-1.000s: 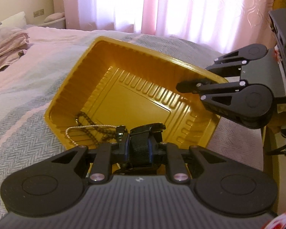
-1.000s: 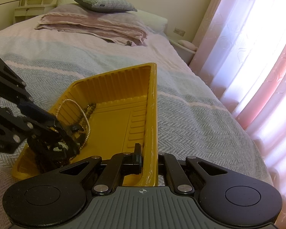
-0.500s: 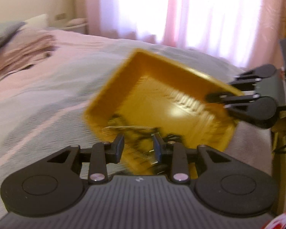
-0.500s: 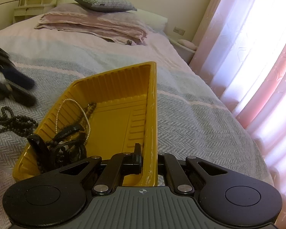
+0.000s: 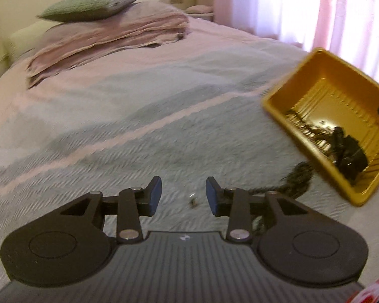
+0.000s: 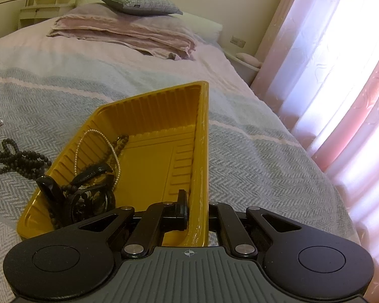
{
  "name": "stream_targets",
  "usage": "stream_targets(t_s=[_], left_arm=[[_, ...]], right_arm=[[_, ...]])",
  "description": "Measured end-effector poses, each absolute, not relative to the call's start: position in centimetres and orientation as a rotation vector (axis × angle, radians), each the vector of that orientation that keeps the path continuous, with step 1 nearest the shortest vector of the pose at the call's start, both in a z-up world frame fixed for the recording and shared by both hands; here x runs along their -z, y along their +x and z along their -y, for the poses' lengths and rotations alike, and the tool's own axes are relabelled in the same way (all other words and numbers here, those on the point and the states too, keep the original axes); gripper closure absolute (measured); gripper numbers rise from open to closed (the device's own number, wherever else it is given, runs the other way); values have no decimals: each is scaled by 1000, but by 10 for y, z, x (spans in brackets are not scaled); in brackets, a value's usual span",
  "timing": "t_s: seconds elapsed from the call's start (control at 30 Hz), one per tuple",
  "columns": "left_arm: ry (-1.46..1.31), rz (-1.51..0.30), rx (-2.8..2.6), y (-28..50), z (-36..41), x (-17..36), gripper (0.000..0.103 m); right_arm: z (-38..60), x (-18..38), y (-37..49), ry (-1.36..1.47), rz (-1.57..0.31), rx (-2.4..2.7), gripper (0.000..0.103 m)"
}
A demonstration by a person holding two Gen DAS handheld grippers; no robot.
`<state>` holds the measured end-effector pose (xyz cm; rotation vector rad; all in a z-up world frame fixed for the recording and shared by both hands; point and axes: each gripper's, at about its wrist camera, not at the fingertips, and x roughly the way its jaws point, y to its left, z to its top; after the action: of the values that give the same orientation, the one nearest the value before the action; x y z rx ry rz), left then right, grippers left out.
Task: Organize jewelry
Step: 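Pinch the small silver stud from the blanket with the left gripper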
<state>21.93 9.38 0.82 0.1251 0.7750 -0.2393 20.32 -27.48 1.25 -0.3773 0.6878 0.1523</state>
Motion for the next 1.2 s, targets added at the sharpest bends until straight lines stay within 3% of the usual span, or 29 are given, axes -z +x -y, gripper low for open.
stream_targets(t_s=[0.53, 0.87, 1.2], left_arm=[[209, -820, 246, 234, -67, 48, 69], [193, -843, 221, 250, -61, 54, 97], [120, -817, 229, 243, -79, 24, 97]], right_arm=[[276, -12, 203, -373, -692, -150, 99], [278, -12, 203, -373, -699, -150, 99], [277, -14, 202, -376, -693, -151, 99]])
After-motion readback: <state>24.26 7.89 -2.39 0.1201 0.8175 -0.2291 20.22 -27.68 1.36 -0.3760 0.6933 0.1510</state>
